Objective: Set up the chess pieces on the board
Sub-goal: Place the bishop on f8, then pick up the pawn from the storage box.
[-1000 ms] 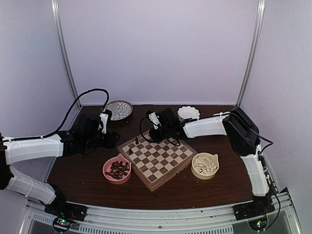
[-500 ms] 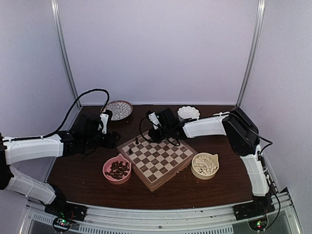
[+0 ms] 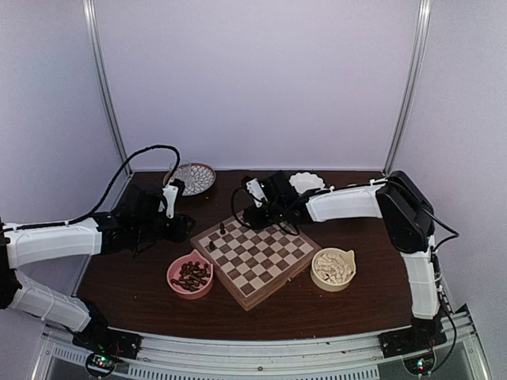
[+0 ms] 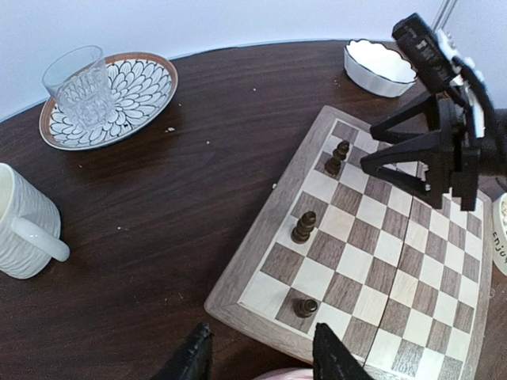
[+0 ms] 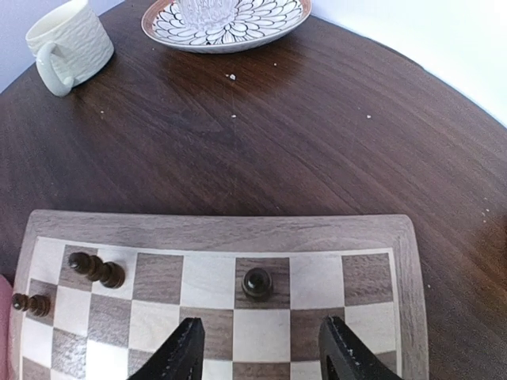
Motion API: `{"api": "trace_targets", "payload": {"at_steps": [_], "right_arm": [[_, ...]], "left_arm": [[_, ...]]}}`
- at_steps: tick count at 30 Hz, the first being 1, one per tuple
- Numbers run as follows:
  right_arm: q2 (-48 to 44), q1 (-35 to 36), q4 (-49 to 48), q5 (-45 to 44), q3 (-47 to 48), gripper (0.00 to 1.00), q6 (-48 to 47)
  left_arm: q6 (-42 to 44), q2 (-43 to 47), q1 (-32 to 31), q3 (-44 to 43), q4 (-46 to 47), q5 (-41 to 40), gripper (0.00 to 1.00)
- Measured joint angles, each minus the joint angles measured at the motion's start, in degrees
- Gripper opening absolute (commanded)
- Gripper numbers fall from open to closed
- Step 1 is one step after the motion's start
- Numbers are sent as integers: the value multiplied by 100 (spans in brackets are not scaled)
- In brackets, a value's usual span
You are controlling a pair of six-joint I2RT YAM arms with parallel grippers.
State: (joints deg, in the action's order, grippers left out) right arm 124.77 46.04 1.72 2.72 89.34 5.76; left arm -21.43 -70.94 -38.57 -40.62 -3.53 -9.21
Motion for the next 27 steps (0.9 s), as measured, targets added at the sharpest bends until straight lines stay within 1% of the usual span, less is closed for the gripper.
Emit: {"api": "trace_targets", "payload": {"at_steps": [1, 4, 7, 12, 17, 19, 23, 27], "right_arm": [[-151, 22, -2, -20, -129, 52, -2], [-592, 76, -13, -87, -431, 52, -2], [-1045, 210, -52, -175, -748, 51, 2], [-1814, 474, -140, -315, -1661, 49, 37], [-1985, 555, -105, -319, -2129, 49, 151], [-2006, 575, -105, -319, -2170, 49, 177], [-2063, 597, -157, -343, -2168, 49, 203], [-2063, 623, -181, -400, -2168, 49, 205]], "left_arm": [[13, 0, 0, 0, -9, 39, 39], [39, 2, 0, 11, -35, 170, 36], [39, 13, -17, 136, -46, 302, 35], [39, 13, -94, 415, -136, 514, 34], [39, 13, -258, 627, -278, 636, 34], [39, 13, -313, 706, -350, 699, 34], [55, -7, -363, 743, -400, 876, 31], [81, -232, -498, 732, -385, 1019, 30]]}}
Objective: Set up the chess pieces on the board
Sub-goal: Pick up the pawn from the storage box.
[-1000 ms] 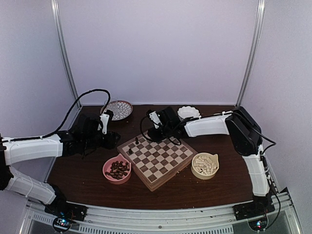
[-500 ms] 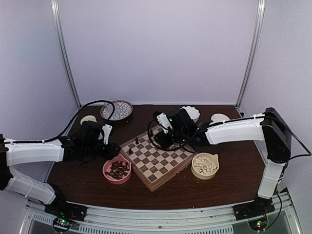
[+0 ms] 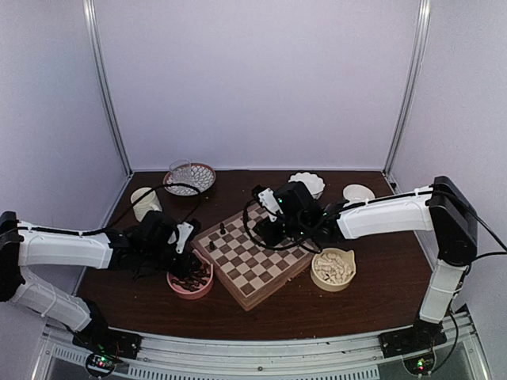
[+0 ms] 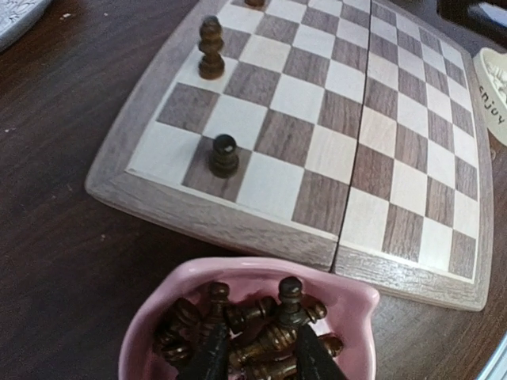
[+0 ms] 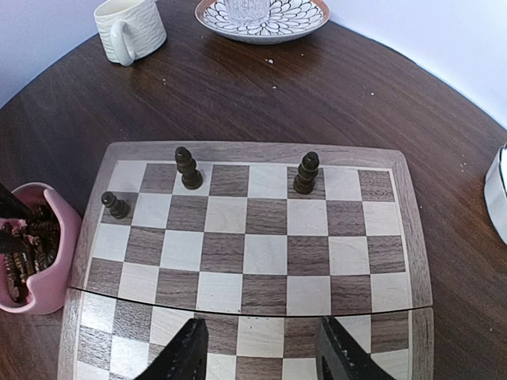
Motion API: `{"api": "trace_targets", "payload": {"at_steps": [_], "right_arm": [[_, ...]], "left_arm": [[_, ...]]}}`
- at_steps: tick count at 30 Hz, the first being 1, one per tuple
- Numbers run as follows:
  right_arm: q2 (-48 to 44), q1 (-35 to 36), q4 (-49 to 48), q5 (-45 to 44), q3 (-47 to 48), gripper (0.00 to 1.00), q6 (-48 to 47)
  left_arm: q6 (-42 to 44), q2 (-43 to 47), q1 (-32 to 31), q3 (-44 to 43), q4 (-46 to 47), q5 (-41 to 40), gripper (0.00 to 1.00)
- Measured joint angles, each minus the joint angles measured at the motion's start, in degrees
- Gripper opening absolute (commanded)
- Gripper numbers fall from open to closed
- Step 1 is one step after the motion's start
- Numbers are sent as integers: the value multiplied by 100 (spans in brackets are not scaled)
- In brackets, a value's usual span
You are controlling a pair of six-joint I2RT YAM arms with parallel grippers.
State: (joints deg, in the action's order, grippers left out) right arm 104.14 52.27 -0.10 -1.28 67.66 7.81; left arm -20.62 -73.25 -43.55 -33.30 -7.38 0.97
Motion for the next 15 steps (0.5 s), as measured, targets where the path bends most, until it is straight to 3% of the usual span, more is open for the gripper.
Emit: {"api": "trace_targets", "payload": {"at_steps": [15], "right_arm": [[0, 13, -15, -37, 0, 49, -9]], "left_arm": [[59, -1032, -302, -479, -66, -22, 26]]}}
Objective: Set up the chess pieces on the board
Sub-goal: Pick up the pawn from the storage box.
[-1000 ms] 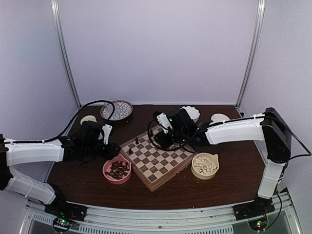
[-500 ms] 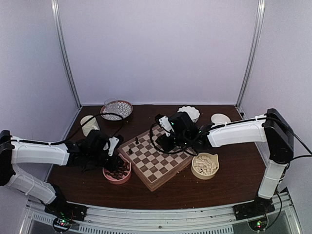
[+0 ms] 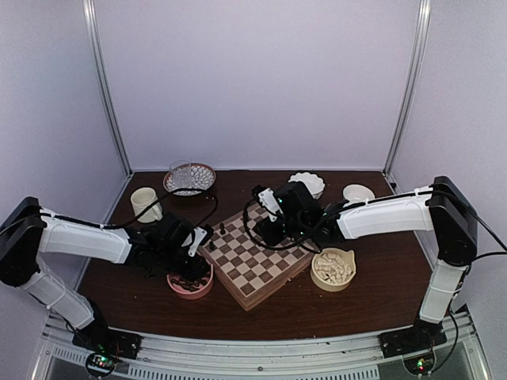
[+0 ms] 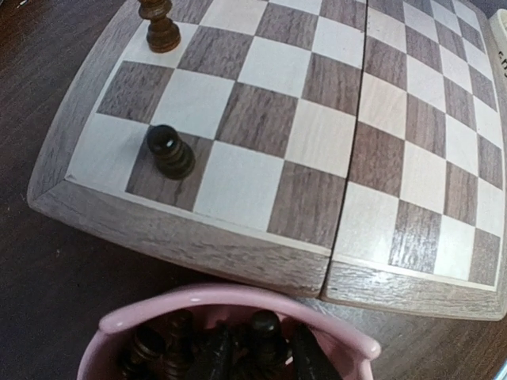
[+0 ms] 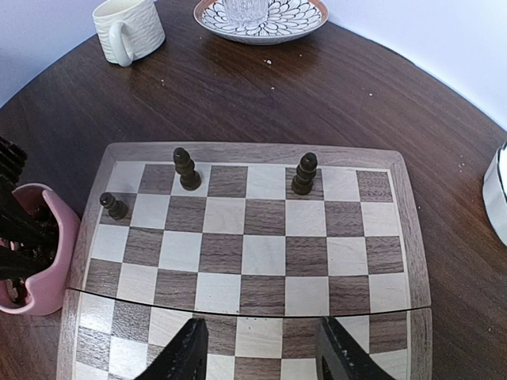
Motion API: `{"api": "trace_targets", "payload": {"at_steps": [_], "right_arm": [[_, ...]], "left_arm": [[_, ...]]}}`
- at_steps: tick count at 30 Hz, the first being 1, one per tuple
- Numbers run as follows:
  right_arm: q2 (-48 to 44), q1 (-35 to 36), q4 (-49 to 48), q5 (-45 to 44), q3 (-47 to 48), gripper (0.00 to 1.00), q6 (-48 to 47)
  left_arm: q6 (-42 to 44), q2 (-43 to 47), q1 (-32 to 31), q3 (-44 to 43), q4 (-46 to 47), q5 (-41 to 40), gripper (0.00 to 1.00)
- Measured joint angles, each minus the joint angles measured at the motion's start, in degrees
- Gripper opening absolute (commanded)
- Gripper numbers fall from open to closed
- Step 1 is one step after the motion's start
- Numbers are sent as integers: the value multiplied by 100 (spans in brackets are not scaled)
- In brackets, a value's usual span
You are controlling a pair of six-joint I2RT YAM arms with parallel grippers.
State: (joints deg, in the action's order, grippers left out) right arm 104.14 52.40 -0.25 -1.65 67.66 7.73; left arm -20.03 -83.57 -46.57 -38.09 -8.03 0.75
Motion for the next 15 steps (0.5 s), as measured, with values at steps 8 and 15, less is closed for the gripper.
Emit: {"api": "trace_targets", "payload": {"at_steps": [8, 15], "right_arm": [[0, 24, -48, 4, 0, 48, -2], [-11, 68, -70, 11, -2, 48, -11]], "left_arm": [[4, -302, 0, -166, -118, -188, 20], [22, -332, -2, -212, -164, -225, 15]]}}
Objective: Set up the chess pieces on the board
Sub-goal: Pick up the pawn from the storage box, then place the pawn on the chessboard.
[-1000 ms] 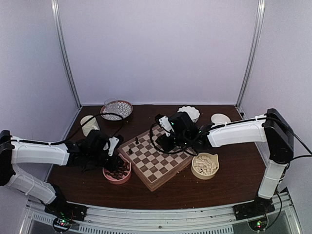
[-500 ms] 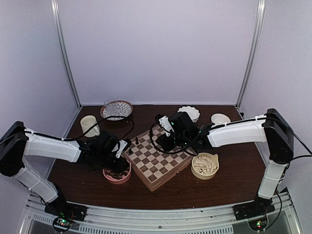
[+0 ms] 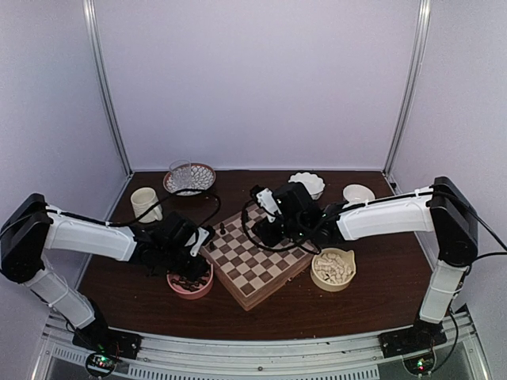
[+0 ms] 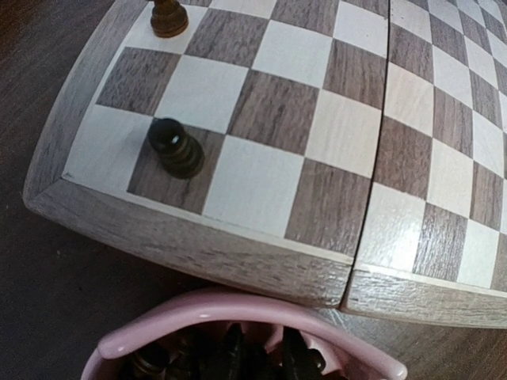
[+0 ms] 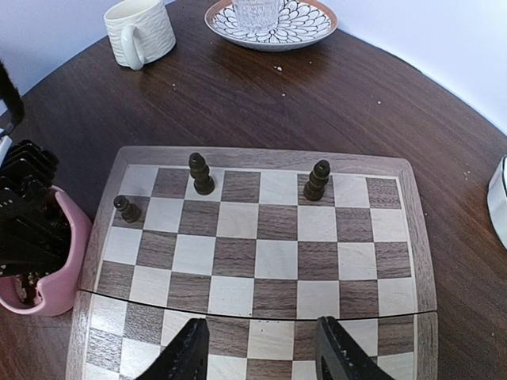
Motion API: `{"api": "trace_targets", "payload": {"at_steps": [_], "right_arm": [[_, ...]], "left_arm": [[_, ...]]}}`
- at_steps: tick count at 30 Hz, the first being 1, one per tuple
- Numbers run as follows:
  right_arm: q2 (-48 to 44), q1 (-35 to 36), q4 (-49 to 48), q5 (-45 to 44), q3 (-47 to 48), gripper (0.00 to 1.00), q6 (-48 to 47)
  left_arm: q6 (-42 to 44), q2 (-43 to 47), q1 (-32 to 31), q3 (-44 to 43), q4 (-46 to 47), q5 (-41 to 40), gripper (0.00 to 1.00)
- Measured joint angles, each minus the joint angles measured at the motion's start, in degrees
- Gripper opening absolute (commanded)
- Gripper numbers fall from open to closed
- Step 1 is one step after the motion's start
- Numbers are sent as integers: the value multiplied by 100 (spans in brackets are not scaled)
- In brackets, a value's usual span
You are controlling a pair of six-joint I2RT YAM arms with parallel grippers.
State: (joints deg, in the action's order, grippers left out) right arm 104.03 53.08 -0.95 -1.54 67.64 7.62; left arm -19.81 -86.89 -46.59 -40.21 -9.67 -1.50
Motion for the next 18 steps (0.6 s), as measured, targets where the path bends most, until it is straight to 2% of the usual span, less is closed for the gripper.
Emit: {"api": "trace_targets", "payload": {"at_steps": [3, 10, 18], "right_arm": [[-74, 11, -35, 66, -35, 48, -26], [-315, 164, -262, 481, -129, 47, -140], [-717, 271, -409, 525, -433, 47, -225]], "left_arm": [[31, 238, -2, 59, 17, 0, 15], [162, 1451, -2, 525, 385, 136, 15], [229, 1567, -55, 645, 811, 693, 15]]}}
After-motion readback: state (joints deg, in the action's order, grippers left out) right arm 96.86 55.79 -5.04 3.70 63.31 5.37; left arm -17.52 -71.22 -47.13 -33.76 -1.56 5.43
